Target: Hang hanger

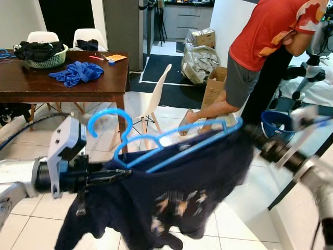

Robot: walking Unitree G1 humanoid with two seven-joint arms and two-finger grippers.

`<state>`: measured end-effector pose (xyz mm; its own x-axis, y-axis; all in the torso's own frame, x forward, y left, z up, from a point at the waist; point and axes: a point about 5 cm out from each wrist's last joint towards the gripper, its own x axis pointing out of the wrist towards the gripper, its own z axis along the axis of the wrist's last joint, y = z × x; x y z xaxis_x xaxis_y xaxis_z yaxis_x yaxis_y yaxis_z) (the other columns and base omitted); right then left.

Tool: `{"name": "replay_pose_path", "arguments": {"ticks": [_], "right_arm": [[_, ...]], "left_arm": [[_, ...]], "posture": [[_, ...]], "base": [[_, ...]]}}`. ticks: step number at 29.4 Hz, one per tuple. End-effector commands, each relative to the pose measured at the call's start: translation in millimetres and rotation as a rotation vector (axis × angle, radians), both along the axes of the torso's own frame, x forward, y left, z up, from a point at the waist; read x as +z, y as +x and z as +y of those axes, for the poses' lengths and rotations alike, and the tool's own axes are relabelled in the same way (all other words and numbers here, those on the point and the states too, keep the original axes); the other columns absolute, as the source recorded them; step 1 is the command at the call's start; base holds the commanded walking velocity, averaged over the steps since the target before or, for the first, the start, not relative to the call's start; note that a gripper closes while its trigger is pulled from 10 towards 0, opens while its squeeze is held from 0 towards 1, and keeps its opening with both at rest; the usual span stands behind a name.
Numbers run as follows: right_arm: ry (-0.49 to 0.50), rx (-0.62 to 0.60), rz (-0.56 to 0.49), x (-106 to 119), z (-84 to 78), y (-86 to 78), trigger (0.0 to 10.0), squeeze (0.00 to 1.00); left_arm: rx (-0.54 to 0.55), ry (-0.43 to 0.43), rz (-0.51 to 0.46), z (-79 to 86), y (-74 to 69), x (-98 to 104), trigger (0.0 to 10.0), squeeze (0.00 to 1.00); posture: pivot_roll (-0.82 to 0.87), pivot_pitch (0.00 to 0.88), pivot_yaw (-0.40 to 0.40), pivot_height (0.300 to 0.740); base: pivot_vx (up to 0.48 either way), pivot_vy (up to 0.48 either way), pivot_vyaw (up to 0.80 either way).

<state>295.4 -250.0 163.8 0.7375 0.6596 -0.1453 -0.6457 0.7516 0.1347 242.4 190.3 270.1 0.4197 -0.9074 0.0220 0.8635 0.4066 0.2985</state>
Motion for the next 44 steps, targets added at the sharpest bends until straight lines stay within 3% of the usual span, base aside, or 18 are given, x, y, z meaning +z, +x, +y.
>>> {"name": "replay_pose_path", "arguments": {"ticks": [1,2,3,4,5,11,14,15,17,21,25,32,33,35,36,38,42,44], "right_arm": [[-0.048,0.005,-0.024,4.9,-0.3,-0.3,0.0,0.00],[-0.048,0.005,-0.024,4.9,-0.3,-0.3,0.0,0.00],[-0.027,-0.028,-0.033,6.9,-2.3,3.0,10.0,0.00],[0.000,-0.067,-0.045,9.6,-4.8,7.0,10.0,0.00],[0.038,-0.070,-0.053,13.1,-5.9,7.7,10.0,1.00],[0.033,-0.015,-0.051,13.4,-7.8,2.0,10.0,1.00],[-0.125,-0.048,-0.025,3.3,-21.0,-1.3,10.0,1.00],[-0.125,-0.048,-0.025,3.3,-21.0,-1.3,10.0,1.00],[-0.277,-0.109,0.000,-3.3,-36.5,-2.7,10.0,1.00],[-0.410,-0.148,0.014,-6.3,-48.4,-5.1,10.0,1.00],[-0.646,-0.003,0.035,-14.4,-44.4,-17.0,10.0,1.00],[-0.720,0.053,-0.042,-4.0,-39.8,-15.1,10.0,1.00],[-0.653,0.110,-0.131,15.4,-29.3,-13.7,10.0,0.00],[-0.531,0.234,-0.309,56.1,-1.9,-13.1,10.0,0.00],[-0.531,0.234,-0.309,56.1,-1.9,-13.1,10.0,0.00],[-0.539,0.371,-0.416,72.6,27.7,-16.4,10.0,0.00],[-0.554,0.499,-0.455,69.1,52.2,-22.2,10.0,0.00],[-0.510,0.645,-0.424,61.3,69.6,-32.8,10.0,0.00]], "left_arm": [[0.051,-0.050,-0.068,3.7,3.7,11.5,10.0,0.00],[0.051,-0.050,-0.068,3.7,3.7,11.5,10.0,0.00],[0.084,-0.094,-0.103,5.7,7.5,19.2,10.0,0.00],[0.118,-0.139,-0.135,7.8,11.2,26.6,10.0,0.00],[0.099,-0.137,-0.126,7.5,9.8,25.8,10.0,0.00],[0.045,-0.056,-0.050,6.4,5.4,12.1,10.0,0.00],[0.036,0.089,0.051,10.9,1.9,-7.5,10.0,0.00],[0.036,0.089,0.051,10.9,1.9,-7.5,10.0,0.00],[0.063,0.213,0.144,22.9,-0.1,-24.7,10.0,0.00],[0.094,0.331,0.249,39.2,-2.8,-43.0,10.0,0.00],[0.143,0.461,0.350,59.3,1.3,-59.6,10.0,0.00],[0.116,0.512,0.350,63.7,6.7,-56.7,10.0,0.00],[0.056,0.535,0.354,62.7,7.7,-52.0,10.0,0.00],[-0.055,0.565,0.356,58.6,10.7,-42.9,10.0,0.00],[-0.055,0.565,0.356,58.6,10.7,-42.9,10.0,0.00],[-0.157,0.548,0.375,50.1,12.8,-36.3,10.0,0.00],[-0.249,0.565,0.397,44.4,12.8,-35.0,10.0,0.00],[-0.311,0.594,0.409,40.2,15.1,-36.2,10.0,0.00]], "posture": [[0.04,0.000,-0.066,0.740],[0.04,0.000,-0.066,0.740],[0.04,0.000,-0.066,0.740],[0.04,0.000,-0.066,0.740],[0.04,0.000,-0.070,0.740],[0.04,0.000,-0.071,0.740],[0.05,0.000,-0.064,0.740],[0.05,0.000,-0.064,0.740],[0.06,0.000,-0.053,0.740],[0.07,0.000,-0.051,0.740],[0.07,0.000,-0.048,0.740],[0.07,0.000,-0.044,0.740],[0.07,0.000,-0.038,0.740],[0.06,0.000,-0.030,0.740],[0.06,0.000,-0.030,0.740],[0.06,0.000,-0.026,0.740],[0.06,0.000,-0.026,0.740],[0.06,0.000,-0.026,0.740]], "base": [[0.000,0.000,0.00],[0.000,0.000,0.00],[0.000,0.000,0.00],[0.000,0.000,0.00],[0.000,0.000,0.00],[0.000,0.000,0.00],[0.000,0.000,0.00],[0.000,0.000,0.00],[0.000,0.000,0.00],[0.000,0.000,0.00],[0.000,0.000,0.00],[0.000,0.000,0.00],[0.000,0.000,0.00],[0.000,0.000,0.00],[0.000,0.000,0.00],[0.000,0.000,0.00],[0.000,0.000,0.00],[0.000,0.000,0.00]]}}
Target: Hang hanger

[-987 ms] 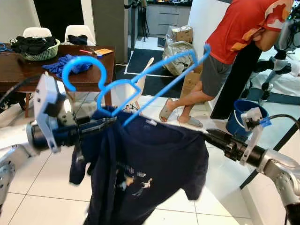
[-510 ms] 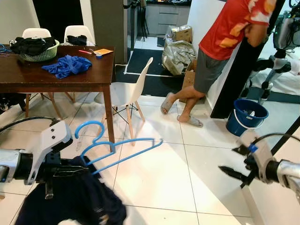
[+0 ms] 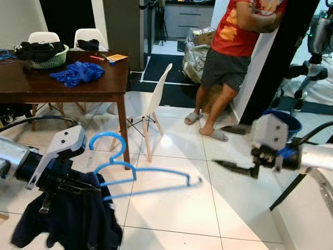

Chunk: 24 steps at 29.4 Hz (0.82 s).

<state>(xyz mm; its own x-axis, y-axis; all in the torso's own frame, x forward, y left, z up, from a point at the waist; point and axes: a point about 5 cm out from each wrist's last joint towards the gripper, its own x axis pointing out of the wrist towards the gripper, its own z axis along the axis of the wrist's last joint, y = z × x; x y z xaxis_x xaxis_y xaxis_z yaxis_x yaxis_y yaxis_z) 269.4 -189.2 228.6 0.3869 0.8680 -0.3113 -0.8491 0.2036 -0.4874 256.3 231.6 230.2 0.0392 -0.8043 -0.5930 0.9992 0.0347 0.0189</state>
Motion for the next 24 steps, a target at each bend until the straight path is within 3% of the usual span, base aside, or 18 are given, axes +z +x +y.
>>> {"name": "replay_pose_path", "arguments": {"ticks": [1,5,8,10,15,18,24], "right_arm": [[-0.020,0.128,0.082,-6.6,12.6,-11.5,10.0,0.00],[-0.059,0.187,0.149,-9.8,11.4,-16.5,10.0,0.00],[-0.110,0.191,0.173,-5.8,0.4,-12.8,10.0,0.00],[-0.091,0.116,0.128,4.9,-8.6,1.4,10.0,0.00],[-0.110,0.062,0.130,15.6,-21.9,8.3,10.0,0.00],[-0.202,0.060,0.210,12.2,-33.5,2.5,10.0,0.00],[-0.255,0.197,0.363,0.0,-26.3,-18.9,10.0,0.00]], "left_arm": [[-0.054,0.024,-0.001,-3.0,3.0,3.6,10.0,0.00],[-0.086,0.044,0.003,-5.3,5.1,4.5,10.0,0.00],[-0.116,0.073,0.015,-6.1,4.6,6.2,10.0,0.00],[-0.120,0.106,0.025,-3.4,3.2,3.4,10.0,0.00],[-0.118,0.155,0.036,2.0,1.4,-2.1,10.0,0.00],[-0.095,0.220,0.028,10.0,3.1,-7.3,10.0,0.00],[-0.103,0.232,0.018,10.6,3.9,-7.1,10.0,0.00]], "posture": [[0.06,0.000,-0.029,0.740],[0.06,0.000,-0.030,0.740],[0.06,0.000,-0.032,0.740],[0.06,0.000,-0.032,0.740],[0.06,0.000,-0.036,0.740],[0.06,0.000,-0.043,0.740],[0.06,0.000,-0.050,0.740]], "base": [[0.000,0.000,0.00],[0.000,0.000,0.00],[0.000,0.000,0.00],[0.000,0.000,0.00],[0.000,0.000,0.00],[0.000,0.000,0.00],[0.000,0.000,0.00]]}}
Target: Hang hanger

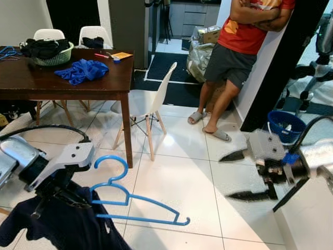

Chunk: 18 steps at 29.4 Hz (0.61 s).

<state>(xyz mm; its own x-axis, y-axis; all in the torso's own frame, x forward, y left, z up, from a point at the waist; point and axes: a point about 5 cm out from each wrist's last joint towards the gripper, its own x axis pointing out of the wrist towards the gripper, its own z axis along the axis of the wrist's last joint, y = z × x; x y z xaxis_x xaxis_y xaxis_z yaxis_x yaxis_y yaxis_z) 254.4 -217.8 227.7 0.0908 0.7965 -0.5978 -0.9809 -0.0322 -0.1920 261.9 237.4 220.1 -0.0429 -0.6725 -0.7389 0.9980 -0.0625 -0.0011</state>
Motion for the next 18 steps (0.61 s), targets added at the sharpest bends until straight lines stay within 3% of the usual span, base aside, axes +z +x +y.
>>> {"name": "replay_pose_path", "arguments": {"ticks": [1,7,18], "right_arm": [[-0.011,0.032,0.026,0.9,2.3,-3.8,10.0,0.00],[0.054,0.122,0.047,-7.7,28.5,-9.4,10.0,0.00],[0.108,0.114,0.029,-18.8,62.2,-5.2,10.0,0.00]], "left_arm": [[-0.008,0.035,0.000,4.8,-1.6,3.0,10.0,0.00],[-0.038,0.009,-0.017,-3.2,2.4,7.9,10.0,0.00],[-0.072,-0.021,-0.028,-15.2,7.6,4.6,10.0,0.00]], "posture": [[0.06,0.000,-0.050,0.740],[0.05,0.000,-0.048,0.740],[0.03,0.000,-0.050,0.740]], "base": [[0.000,0.000,0.00],[0.000,0.000,0.00],[0.000,0.000,0.00]]}}
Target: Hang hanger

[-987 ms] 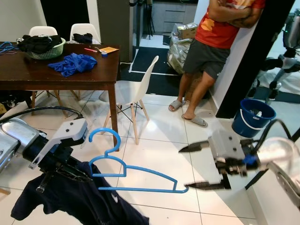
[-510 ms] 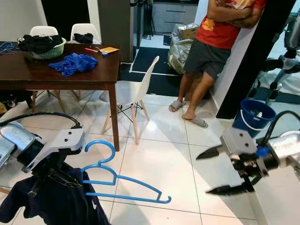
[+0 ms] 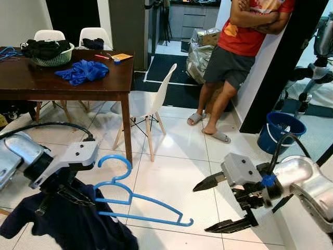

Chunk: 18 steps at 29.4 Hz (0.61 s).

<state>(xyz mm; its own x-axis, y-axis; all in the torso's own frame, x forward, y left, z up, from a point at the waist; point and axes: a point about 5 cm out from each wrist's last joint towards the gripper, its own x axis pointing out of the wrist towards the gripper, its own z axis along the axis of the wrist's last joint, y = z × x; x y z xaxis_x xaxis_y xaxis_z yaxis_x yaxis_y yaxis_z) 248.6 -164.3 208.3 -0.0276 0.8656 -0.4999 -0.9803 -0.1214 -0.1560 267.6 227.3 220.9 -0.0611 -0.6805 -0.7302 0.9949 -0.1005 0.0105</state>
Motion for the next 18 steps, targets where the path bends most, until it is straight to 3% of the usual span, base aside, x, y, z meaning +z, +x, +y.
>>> {"name": "replay_pose_path", "arguments": {"ticks": [1,11,18], "right_arm": [[-0.011,0.001,-0.017,0.6,8.7,0.6,10.0,0.00],[-0.048,-0.010,-0.007,-6.9,26.5,-6.2,10.0,0.00],[-0.085,-0.055,-0.016,-11.7,29.4,-4.9,10.0,0.00]], "left_arm": [[-0.034,-0.008,-0.017,-5.1,1.9,3.9,10.0,0.00],[-0.032,-0.006,-0.042,-5.1,7.2,7.8,10.0,0.00],[-0.035,-0.014,-0.059,-7.3,10.5,10.1,10.0,0.00]], "posture": [[0.03,0.000,-0.050,0.740],[0.03,0.000,-0.053,0.740],[0.02,0.000,-0.052,0.740]], "base": [[0.000,0.000,0.00],[0.000,0.000,0.00],[0.000,0.000,0.00]]}}
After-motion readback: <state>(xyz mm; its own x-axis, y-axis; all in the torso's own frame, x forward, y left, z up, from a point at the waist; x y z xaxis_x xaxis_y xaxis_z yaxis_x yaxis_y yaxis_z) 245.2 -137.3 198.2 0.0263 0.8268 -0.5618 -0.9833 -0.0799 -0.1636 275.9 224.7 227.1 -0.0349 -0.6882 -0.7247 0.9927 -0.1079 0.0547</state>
